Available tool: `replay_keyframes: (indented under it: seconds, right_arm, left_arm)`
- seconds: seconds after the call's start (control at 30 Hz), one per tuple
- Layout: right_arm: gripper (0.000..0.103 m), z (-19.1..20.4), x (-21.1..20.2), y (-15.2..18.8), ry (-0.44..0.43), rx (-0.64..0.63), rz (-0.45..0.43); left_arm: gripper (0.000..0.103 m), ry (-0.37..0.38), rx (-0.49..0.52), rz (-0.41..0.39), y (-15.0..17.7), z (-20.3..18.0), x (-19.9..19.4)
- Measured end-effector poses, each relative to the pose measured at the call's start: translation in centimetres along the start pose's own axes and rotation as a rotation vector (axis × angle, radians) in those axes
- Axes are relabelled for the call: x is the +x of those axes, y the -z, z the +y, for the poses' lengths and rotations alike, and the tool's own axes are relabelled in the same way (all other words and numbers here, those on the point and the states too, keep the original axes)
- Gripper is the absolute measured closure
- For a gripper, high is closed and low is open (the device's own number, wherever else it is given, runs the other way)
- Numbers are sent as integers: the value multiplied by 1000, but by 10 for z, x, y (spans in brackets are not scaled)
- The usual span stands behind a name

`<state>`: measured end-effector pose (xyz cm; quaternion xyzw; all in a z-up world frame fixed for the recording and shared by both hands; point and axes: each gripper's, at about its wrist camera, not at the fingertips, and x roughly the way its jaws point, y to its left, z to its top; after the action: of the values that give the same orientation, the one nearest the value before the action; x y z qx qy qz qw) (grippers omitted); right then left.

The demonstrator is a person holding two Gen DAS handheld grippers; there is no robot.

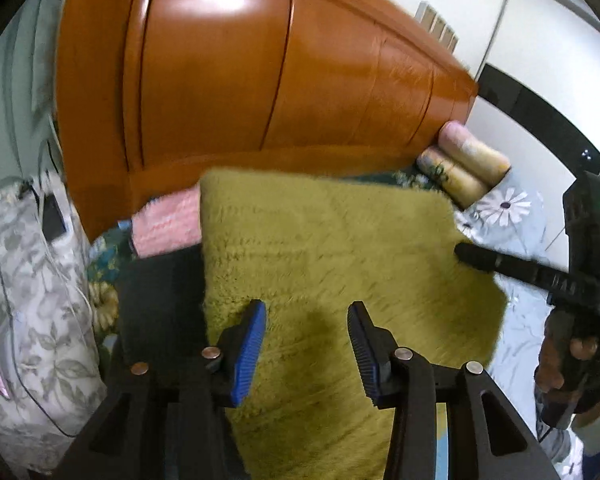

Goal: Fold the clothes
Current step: 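Carry the folded sweater with both tools onto the dark grey clothes stack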

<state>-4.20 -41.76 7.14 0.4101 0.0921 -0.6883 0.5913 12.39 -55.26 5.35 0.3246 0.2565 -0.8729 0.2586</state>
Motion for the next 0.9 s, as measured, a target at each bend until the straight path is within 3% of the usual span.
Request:
replay_keyframes:
  seconds: [0.1, 0.27, 0.33, 0.5, 0.63, 0.67, 0.7, 0.73, 0.83, 0.9]
  right_arm:
    - [53, -20, 15, 2, -22, 133, -17]
    - [53, -13, 19, -1, 26, 152, -7]
    - [53, -9, 1, -2, 4, 151, -25]
    - [52, 9, -46, 11, 44, 108, -74]
    - [51, 12, -77, 45, 29, 162, -113]
    - [50, 13, -82, 60, 20, 181, -116]
    - [45, 14, -83, 71, 14, 194, -115]
    - [35, 14, -81, 83, 11, 210, -106]
    - [34, 17, -68, 115, -19, 237, -31]
    - [34, 22, -63, 125, 17, 225, 2]
  left_arm:
    - [57, -18, 24, 8, -3, -4, 3]
    - [56, -14, -5, 3, -6, -12, -15]
    - [56, -9, -26, -11, -3, -12, -27]
    - [53, -11, -65, -36, 20, -21, -55]
    - [46, -12, -65, -43, 50, -34, -73]
    - [40, -9, -59, -43, 59, -38, -77]
    - [38, 0, -49, -40, 67, -42, -78]
    - [38, 12, -41, -36, 77, -47, -79]
    - [36, 31, -37, -23, 103, -59, -79]
    - [34, 25, -46, -14, 116, -63, -78]
